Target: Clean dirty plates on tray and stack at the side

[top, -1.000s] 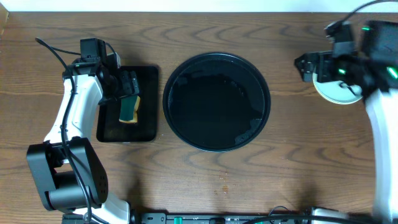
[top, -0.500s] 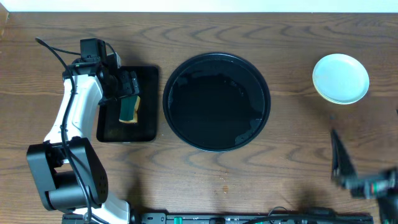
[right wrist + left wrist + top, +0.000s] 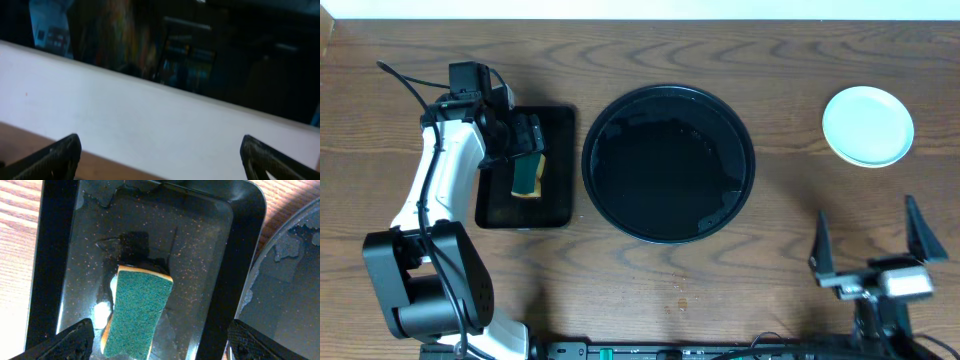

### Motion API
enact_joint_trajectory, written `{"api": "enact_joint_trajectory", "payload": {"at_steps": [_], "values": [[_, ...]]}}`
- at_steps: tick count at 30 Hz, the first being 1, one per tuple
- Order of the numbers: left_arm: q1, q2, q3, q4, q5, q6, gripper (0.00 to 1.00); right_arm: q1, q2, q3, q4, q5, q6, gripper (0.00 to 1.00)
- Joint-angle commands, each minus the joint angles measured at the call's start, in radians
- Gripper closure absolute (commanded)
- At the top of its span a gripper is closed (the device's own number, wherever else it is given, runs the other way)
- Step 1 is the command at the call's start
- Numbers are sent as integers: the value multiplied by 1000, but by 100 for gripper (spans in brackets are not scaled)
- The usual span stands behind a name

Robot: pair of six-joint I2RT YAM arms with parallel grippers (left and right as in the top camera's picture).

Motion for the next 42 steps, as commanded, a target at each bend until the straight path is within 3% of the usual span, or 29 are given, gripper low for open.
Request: {"api": "enact_joint_trajectory", "payload": {"at_steps": [1,13,26,42], "values": [[4,1,0,-3,8,-9,14,10,-10,-119,81,13,16,1],[4,1,0,-3,8,-9,14,10,-11,-395,265,58,94,1],[4,1,0,-3,8,-9,14,12,-11,-398,-56,80,97,1],[4,1,0,-3,8,-9,14,12,-9,-398,-60,80,97,1]]}}
